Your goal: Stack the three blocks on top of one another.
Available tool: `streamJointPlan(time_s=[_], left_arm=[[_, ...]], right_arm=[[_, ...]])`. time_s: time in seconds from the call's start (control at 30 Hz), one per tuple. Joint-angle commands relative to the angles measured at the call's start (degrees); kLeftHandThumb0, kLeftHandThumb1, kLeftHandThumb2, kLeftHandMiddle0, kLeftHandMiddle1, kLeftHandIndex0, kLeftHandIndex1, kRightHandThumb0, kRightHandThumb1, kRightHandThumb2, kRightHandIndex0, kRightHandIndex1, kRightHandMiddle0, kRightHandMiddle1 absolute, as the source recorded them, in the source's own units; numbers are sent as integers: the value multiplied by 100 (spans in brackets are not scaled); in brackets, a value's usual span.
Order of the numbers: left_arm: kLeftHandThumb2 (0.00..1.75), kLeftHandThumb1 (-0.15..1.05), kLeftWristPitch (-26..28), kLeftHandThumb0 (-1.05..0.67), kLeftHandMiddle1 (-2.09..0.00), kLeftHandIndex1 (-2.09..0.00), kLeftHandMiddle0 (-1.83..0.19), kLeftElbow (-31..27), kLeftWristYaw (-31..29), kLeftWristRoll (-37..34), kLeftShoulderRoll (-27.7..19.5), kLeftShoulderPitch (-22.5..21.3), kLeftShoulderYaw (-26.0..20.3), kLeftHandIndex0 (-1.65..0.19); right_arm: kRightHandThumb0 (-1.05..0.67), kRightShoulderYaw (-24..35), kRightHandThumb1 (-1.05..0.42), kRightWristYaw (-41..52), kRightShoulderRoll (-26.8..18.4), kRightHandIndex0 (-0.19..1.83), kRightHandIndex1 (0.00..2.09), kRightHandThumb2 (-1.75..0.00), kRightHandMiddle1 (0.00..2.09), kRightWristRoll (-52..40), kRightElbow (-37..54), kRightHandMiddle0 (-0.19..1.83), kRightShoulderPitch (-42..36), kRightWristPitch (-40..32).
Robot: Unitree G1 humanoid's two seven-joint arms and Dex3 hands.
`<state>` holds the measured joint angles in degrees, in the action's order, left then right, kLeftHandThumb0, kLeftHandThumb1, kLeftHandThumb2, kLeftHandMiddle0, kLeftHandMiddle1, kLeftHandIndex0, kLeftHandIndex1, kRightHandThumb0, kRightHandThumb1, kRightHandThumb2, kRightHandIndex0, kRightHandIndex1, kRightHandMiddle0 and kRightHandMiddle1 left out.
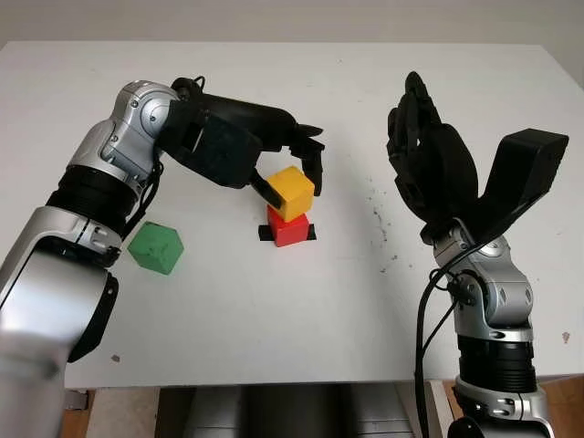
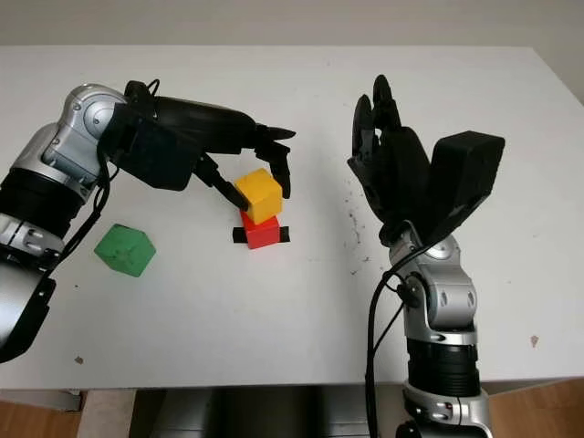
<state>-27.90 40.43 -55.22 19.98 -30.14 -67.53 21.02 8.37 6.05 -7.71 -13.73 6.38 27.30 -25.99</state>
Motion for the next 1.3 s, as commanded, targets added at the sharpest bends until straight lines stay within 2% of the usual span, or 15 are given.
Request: streamJointPlan(time_s=[0.0, 0.2, 0.37, 0.43, 0.57, 0.73, 0.87, 1.0, 1.1, 1.17, 1.27], left_arm=[[2, 92, 124, -42, -3, -94, 18, -293, -227, -170, -179, 74, -107, -3], [4, 87, 406, -48, 0, -75, 19, -974, -760, -698, -501, 342, -304, 5], [6, 88, 1014, -53, 0, -55, 19, -1660, -1185, -1128, -766, 559, -491, 1], [6, 89, 1195, -55, 0, -51, 19, -1874, -1250, -1203, -867, 621, -546, 3], [6, 91, 1416, -63, 0, -25, 19, -2071, -1209, -1228, -1014, 706, -642, 4], [5, 89, 1755, -71, 0, -10, 19, -2335, -520, -1185, -992, 968, -996, 15], [6, 90, 2237, -77, 0, -8, 19, -2647, 387, -1224, -1050, 1327, -1581, 14], [7, 94, 2567, -79, 0, -9, 19, -3085, 785, -1264, -1372, 1591, -2057, 9], [8, 100, 2576, -80, -3, -12, 17, -3681, 976, -1250, -1859, 2117, -2572, -3], [8, 103, 2667, -83, -5, -12, 15, -4170, 1148, -1002, -2155, 2548, -2798, -9], [7, 103, 2804, -82, -5, -12, 14, -4917, 1233, -938, -2454, 3454, -3332, -14]], right_arm=[[-67, 9, -105, 9, -33, -19, 0, -71, 0, -6, 52, -19, -43, 37], [-68, 18, -105, 14, -23, -19, 0, -70, 0, -24, 20, -19, -28, 19], [-67, 27, -105, 25, -37, -19, 0, -70, 0, -33, -36, -19, 5, 23], [-68, 34, -105, 43, -44, -19, 0, -70, 0, -43, -67, -19, 24, 34], [-68, 33, -105, 113, -68, -19, 0, -70, 0, -61, -105, -19, 49, 41], [-67, 24, -105, 40, -36, -19, 0, -71, 0, -12, -85, -19, 53, 50], [-66, 6, -105, 52, -36, -19, 0, -72, 0, -22, -74, -19, 47, 70], [-66, -11, -105, 22, -13, -19, 0, -73, 0, -18, -10, -19, 24, 41], [-66, -23, -105, -2, -15, -19, 0, -72, 0, -5, 6, -19, 20, 32], [-66, -21, -105, -8, -5, -19, 0, -72, 0, -5, -21, -19, 28, 69], [-67, 3, -105, -24, 28, -19, 0, -71, 0, -27, -86, -19, 57, 106]])
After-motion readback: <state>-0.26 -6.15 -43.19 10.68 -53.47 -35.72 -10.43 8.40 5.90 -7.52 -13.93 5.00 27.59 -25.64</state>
